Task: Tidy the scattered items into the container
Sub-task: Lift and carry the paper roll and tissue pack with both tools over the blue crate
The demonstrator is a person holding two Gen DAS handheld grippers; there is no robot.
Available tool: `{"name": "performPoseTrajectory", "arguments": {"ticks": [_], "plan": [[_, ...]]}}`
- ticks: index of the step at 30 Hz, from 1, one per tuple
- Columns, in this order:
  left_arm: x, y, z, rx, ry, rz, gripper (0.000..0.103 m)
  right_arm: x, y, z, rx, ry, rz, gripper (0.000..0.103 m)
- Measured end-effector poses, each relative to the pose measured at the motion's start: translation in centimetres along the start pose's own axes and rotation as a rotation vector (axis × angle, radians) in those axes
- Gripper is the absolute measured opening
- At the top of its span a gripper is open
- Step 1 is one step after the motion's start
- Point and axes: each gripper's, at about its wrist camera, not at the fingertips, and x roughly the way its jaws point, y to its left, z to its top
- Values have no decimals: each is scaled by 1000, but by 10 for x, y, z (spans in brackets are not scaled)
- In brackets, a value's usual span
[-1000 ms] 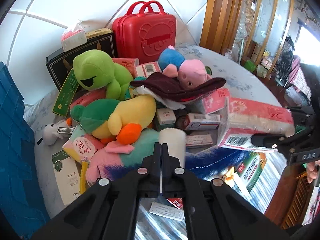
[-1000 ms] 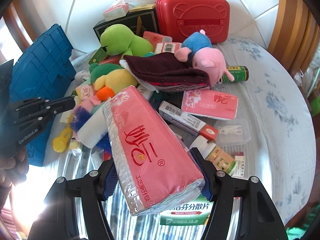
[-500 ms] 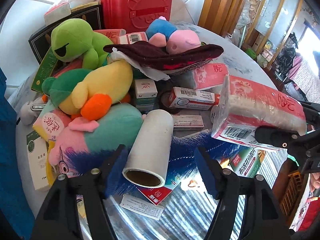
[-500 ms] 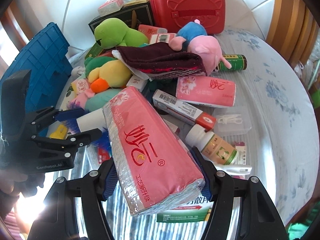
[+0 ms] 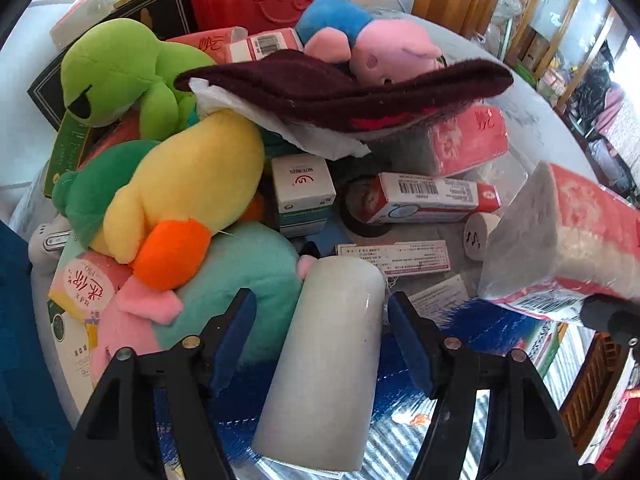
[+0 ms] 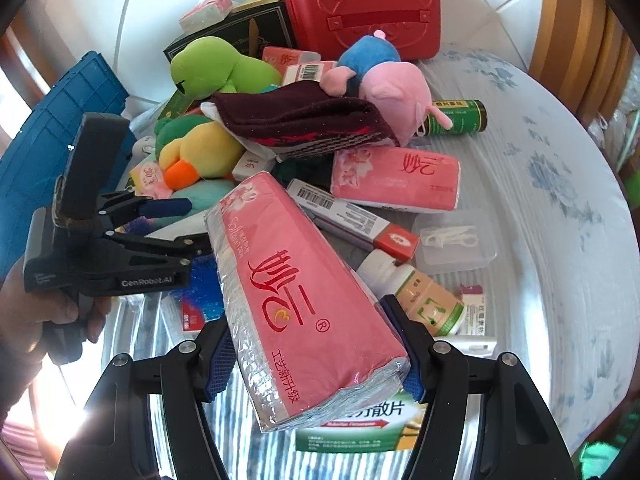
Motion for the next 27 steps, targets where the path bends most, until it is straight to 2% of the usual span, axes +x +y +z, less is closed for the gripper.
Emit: {"name": "performPoseTrajectory", "arguments": {"ticks": [3, 5, 7, 8, 12, 19, 24, 27], "plan": [[4, -5, 2, 30, 4, 23, 66, 1, -4, 3, 6, -1, -3, 66], [6, -16, 0, 103, 9, 56, 61, 2, -6, 5, 7, -2, -2, 66], [8, -23, -4, 156, 8, 78, 48, 3, -7, 7, 8, -3, -1, 66], [7, -24, -6, 158, 3, 83, 48, 3, -7, 8, 10, -3, -1, 66], [-4, -13, -14, 88, -36, 65, 47, 2, -8, 11, 18, -11, 0, 66], [-48, 21, -20, -55, -129, 9, 45, -5, -3, 16, 15, -29, 4, 66], [-85, 39, -20, -94, -186, 9, 45, -18, 4, 18, 16, -55, 5, 66], [-100, 34, -13, -106, -211, 15, 44, -31, 10, 20, 18, -76, 4, 66]]}}
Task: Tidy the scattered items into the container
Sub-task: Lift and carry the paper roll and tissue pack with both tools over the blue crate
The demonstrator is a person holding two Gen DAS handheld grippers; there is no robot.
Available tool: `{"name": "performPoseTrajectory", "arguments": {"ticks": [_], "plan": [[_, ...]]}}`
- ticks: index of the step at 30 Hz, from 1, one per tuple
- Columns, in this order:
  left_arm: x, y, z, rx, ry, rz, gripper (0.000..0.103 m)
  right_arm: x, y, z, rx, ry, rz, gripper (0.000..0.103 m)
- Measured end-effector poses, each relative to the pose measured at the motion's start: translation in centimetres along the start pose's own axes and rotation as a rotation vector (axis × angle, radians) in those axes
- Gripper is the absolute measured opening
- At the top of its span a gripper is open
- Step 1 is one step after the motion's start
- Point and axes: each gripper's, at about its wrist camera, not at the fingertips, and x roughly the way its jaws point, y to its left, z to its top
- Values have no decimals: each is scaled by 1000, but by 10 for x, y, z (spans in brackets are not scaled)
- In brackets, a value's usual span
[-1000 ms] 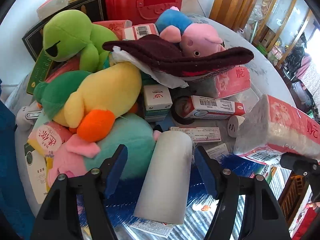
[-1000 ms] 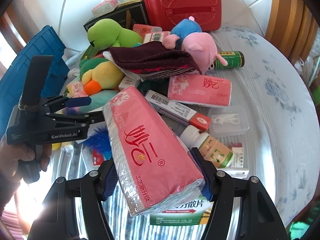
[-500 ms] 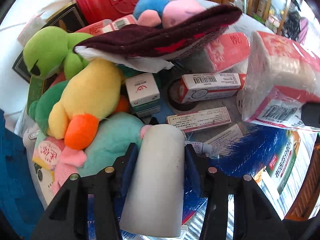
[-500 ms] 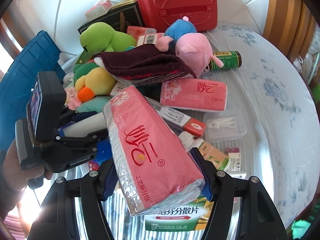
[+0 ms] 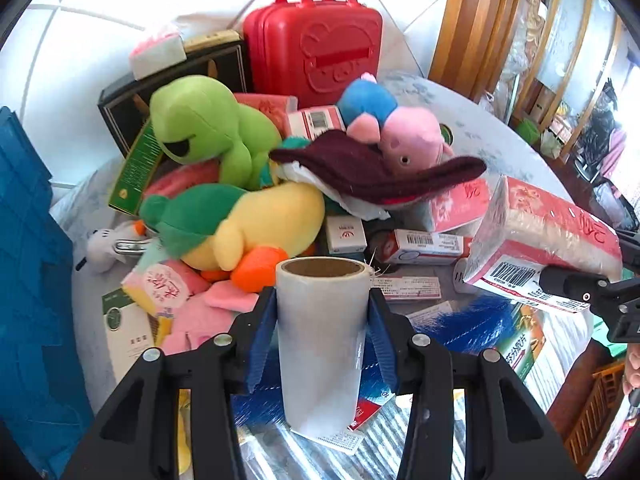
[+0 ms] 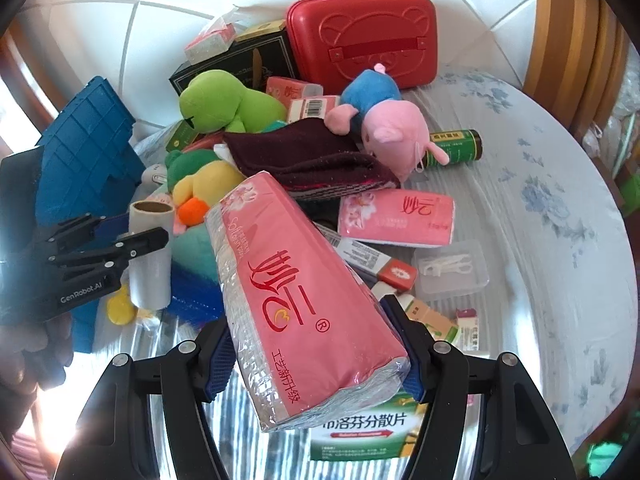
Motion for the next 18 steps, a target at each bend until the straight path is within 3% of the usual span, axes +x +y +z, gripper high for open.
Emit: {"name": "performPoseTrajectory", "arguments": {"ticks": [18], "plan": [[-136, 14, 9, -60, -162, -11, 44, -105, 50, 8, -16, -136, -16, 66]]}}
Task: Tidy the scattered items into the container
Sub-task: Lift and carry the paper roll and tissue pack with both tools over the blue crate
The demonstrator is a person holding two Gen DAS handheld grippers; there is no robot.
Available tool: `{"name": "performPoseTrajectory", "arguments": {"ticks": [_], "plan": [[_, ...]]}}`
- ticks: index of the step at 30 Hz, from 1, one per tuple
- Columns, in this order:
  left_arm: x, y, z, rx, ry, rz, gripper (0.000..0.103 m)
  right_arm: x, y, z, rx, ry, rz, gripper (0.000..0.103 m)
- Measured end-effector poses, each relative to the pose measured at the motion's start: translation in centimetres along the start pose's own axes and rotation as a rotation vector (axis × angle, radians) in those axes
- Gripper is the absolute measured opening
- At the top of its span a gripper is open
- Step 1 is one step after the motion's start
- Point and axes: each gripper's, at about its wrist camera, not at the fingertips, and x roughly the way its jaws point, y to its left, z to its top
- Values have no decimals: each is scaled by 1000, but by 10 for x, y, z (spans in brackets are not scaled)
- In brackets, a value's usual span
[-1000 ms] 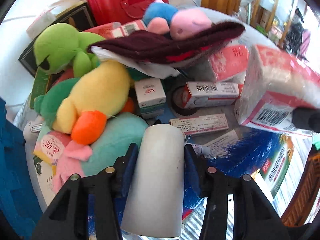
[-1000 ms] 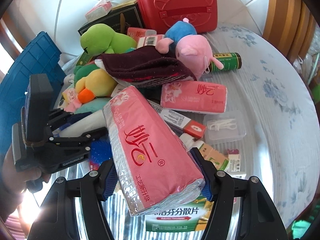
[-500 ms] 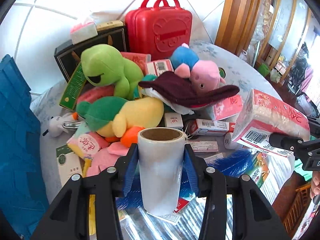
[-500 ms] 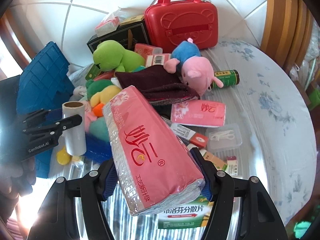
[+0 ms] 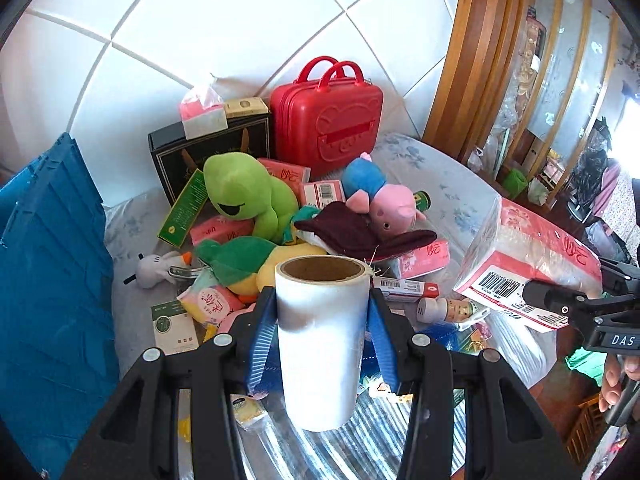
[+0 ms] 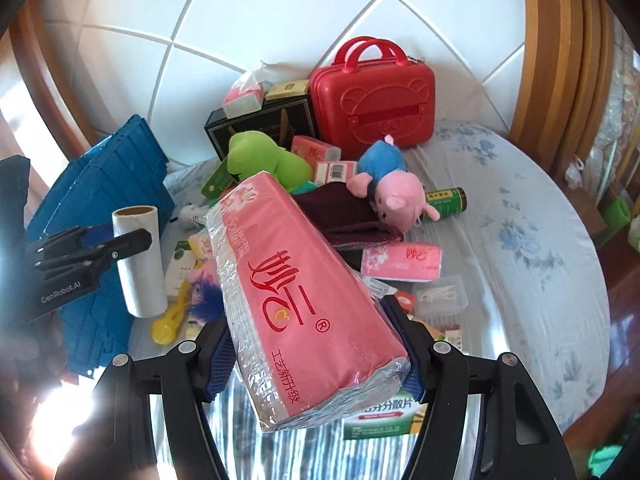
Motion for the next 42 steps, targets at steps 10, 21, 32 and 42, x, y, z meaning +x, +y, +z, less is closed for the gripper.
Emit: {"name": "performPoseTrajectory", "arguments": {"ticks": [10, 21, 32, 42], "plan": [[-76, 18, 11, -8, -81, 30, 44, -47, 40, 2, -14, -57, 5, 66], [-144, 67, 1, -53, -158, 78, 44, -69, 100, 18, -64, -113, 36, 66], [-198, 142, -24, -123, -208, 131, 44, -73, 194, 36, -171, -147, 95, 66], [-237, 223, -51, -208, -244, 206, 44, -67, 292, 45, -286, -151, 153, 66]]}}
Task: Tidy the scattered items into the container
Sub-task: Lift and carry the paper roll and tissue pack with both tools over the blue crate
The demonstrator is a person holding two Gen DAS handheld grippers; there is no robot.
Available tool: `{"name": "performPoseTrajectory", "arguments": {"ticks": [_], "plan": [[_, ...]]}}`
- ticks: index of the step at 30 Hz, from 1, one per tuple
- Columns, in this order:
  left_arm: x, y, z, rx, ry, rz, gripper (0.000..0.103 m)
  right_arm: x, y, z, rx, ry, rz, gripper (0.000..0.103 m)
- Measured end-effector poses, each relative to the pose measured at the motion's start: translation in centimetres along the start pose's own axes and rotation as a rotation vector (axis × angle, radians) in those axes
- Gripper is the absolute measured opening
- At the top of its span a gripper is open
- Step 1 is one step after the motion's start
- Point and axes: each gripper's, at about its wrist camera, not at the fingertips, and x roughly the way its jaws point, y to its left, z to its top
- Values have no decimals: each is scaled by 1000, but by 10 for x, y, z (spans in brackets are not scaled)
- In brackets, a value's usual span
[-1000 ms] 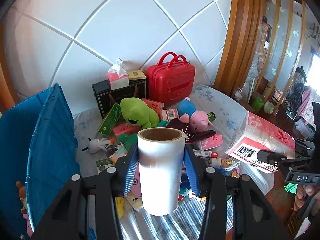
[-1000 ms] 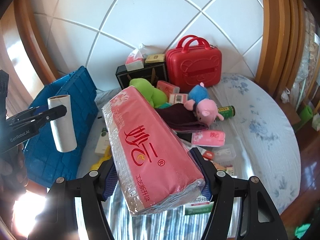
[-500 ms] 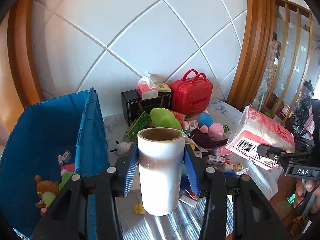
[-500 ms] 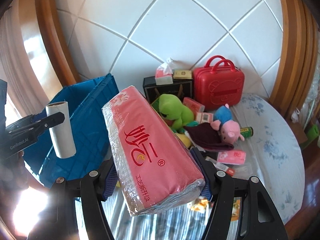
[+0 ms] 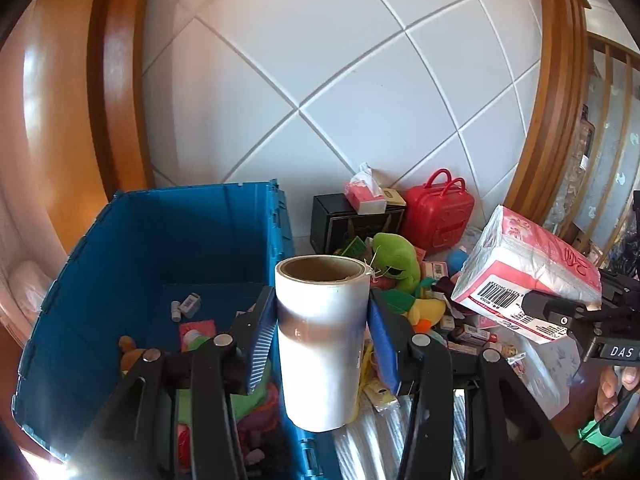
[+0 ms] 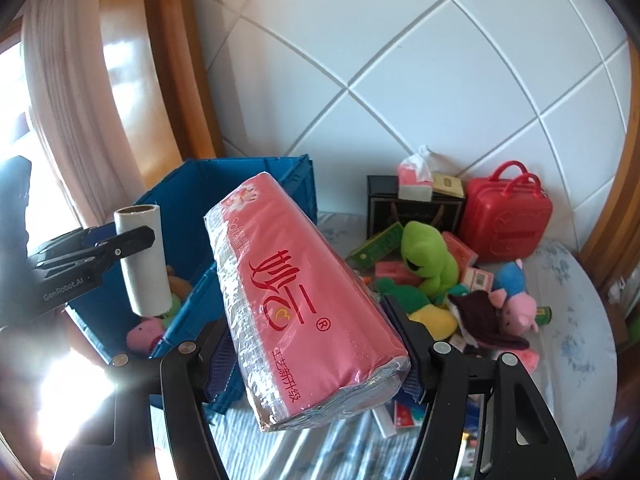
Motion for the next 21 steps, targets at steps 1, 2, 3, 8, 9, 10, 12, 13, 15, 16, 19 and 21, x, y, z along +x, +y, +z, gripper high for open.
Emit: {"name": "performPoseTrajectory", "arguments": {"ticks": [1, 2, 3, 8, 9, 10, 12, 13, 15, 16, 19, 21], "plan": [[-2, 10, 0, -8, 0, 11, 44, 4, 9, 3, -10, 4, 11, 66], [-3, 19, -1, -15, 1, 20, 44, 8, 17, 5, -19, 7, 20, 66], [-4, 27, -1, -22, 0, 30, 44, 14, 28, 8, -31, 11, 30, 66], [-12, 69, -3, -44, -3, 83, 44, 37, 71, 17, -72, 26, 78, 66], [-13, 76, -4, -47, -3, 93, 44, 43, 79, 19, -79, 30, 90, 66], [-14, 84, -4, -51, -2, 103, 44, 48, 87, 21, -85, 33, 99, 66], [-16, 98, -5, -59, 0, 117, 44, 58, 104, 23, -99, 40, 116, 66], [-17, 104, -6, -62, 0, 124, 44, 63, 112, 24, -105, 42, 124, 66], [-17, 114, -6, -64, 1, 140, 44, 71, 125, 26, -118, 46, 137, 66], [-16, 119, -6, -66, 1, 146, 44, 75, 130, 28, -123, 48, 141, 66], [-14, 135, -6, -71, 5, 162, 44, 88, 146, 32, -135, 58, 157, 66], [-10, 145, -6, -77, 10, 170, 44, 96, 156, 34, -150, 62, 164, 66]]}}
